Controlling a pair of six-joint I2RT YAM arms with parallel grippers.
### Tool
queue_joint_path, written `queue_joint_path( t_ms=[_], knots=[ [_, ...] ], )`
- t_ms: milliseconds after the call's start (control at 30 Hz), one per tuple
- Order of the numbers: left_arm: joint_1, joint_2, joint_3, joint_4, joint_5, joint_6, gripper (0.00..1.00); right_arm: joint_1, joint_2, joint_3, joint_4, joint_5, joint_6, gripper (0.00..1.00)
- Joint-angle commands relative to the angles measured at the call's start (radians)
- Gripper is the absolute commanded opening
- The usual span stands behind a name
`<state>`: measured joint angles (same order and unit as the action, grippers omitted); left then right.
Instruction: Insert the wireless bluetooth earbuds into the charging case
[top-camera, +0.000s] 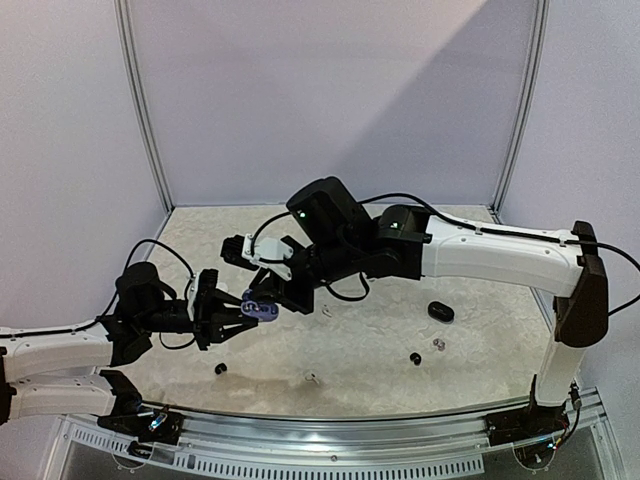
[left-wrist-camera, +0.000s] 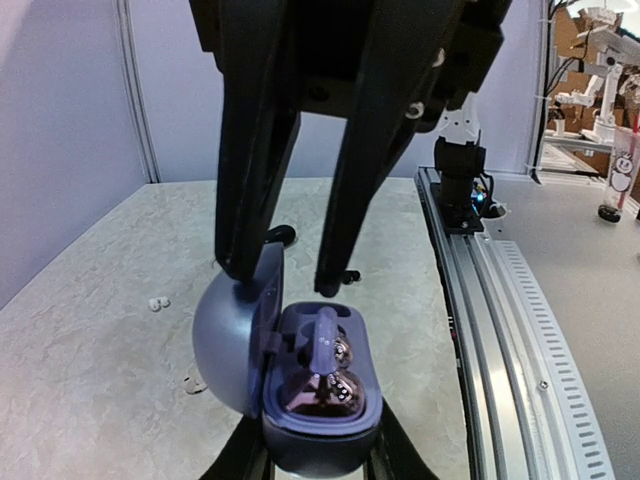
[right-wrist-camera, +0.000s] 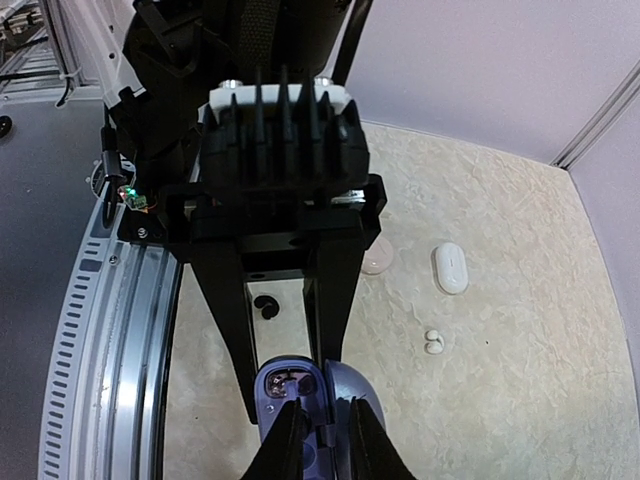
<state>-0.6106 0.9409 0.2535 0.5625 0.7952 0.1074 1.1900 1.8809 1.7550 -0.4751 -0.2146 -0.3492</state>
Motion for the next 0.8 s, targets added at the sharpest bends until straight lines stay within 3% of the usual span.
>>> queue_joint_path(
  t_ms=[0, 600, 767],
  knots=[
    [-0.014, 0.002, 0.009, -0.003, 0.004, 0.021, 0.00, 0.002, 0.028, 0.019, -0.039, 0.004, -0.010, 0.18],
    [-0.014, -0.005, -0.002, -0.013, 0.002, -0.019, 0.00, 0.031, -0.075, -0.032, 0.054, 0.103, -0.023, 0.26],
    [-0.014, -0.007, -0.006, -0.011, 0.002, -0.019, 0.00, 0.036, -0.113, -0.083, 0.100, 0.058, -0.018, 0.26]
  ],
)
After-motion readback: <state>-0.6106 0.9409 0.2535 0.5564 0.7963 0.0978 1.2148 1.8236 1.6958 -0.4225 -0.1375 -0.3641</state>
